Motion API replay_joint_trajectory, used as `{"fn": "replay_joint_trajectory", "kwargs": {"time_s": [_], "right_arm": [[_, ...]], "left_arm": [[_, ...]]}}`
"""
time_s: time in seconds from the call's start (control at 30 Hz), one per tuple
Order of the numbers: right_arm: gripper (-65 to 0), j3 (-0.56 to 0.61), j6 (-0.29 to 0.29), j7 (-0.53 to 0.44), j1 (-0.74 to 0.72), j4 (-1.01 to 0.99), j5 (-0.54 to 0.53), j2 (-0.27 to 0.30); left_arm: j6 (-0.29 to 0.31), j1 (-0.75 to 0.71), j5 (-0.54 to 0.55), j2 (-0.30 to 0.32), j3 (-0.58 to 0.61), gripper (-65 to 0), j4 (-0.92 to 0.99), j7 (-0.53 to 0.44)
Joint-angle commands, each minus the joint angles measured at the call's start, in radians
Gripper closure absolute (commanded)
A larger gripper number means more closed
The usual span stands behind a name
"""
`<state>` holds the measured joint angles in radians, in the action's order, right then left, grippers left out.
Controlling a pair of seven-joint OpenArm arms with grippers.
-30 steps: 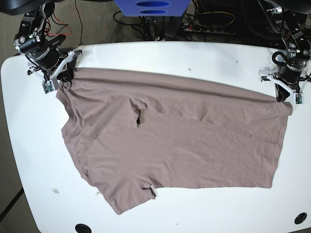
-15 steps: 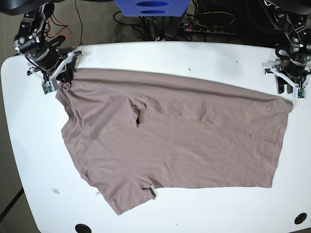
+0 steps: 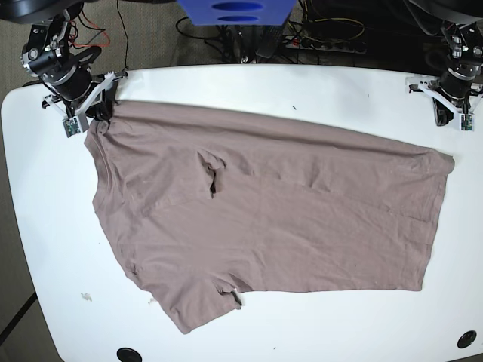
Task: Fold the T-shirt properly
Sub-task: 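Keep holding the shirt edges with both grippers near the robot base, then hold the shirt edge and slide both grippers apart along it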
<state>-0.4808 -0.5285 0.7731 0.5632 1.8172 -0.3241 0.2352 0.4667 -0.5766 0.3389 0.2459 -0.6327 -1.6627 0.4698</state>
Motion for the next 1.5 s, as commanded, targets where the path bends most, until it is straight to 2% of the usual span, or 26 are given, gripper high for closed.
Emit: {"fn": "replay_joint_trajectory", "kwargs": {"time_s": [0.0,0.23,0.33,0.37,0.4,0.5,0.87,1.2,1.3,1.47], "right_arm": [[-0.6,0.003,-0.001,0.071,0.032,0.001,0.036,0.009],[-0.4,0.006,0.005,0.074,0.023,0.001,0.035,0.009],[-0.2,0.008,0.007,0.073,0.008,0.003,0.035,0.008],[-0.2,0.008,0.007,0.074,0.005,0.004,0.034,0.008],[-1.3,0.020,0.009,0.029,-0.018,0.014,-0.010,-0.041],[-1.1,0.020,0.009,0.029,-0.018,0.014,-0.010,-0.041],[-1.1,0.018,0.009,0.029,-0.018,0.042,-0.010,-0.041],[-1.6,0.017,0.009,0.029,-0.018,0.164,-0.010,-0.040],[-1.9,0.015,0.009,0.029,-0.018,0.172,-0.010,-0.040],[-2.1,0.014,0.009,0.030,-0.016,0.184,-0.010,-0.040]], "left_arm": [[0.008,-0.050,-0.031,0.001,0.003,0.0,0.004,0.057],[-0.001,-0.045,-0.025,0.001,-0.001,-0.8,-0.028,0.043],[-0.011,-0.003,-0.015,0.001,-0.017,-5.9,-0.061,0.035],[-0.012,0.012,-0.014,0.000,-0.024,-10.1,-0.066,0.034],[-0.019,-0.019,-0.017,-0.063,-0.011,-6.0,-0.049,0.037],[-0.019,-0.019,-0.021,-0.089,-0.011,-6.0,-0.050,0.037],[-0.019,-0.018,-0.057,-0.124,-0.013,-6.0,-0.096,0.034],[-0.016,-0.018,-0.056,-0.165,-0.095,-6.6,-0.227,0.036],[-0.015,-0.021,-0.056,-0.165,-0.095,-11.2,-0.241,0.036],[-0.015,-0.021,-0.056,-0.164,-0.097,-25.4,-0.241,0.033]]}}
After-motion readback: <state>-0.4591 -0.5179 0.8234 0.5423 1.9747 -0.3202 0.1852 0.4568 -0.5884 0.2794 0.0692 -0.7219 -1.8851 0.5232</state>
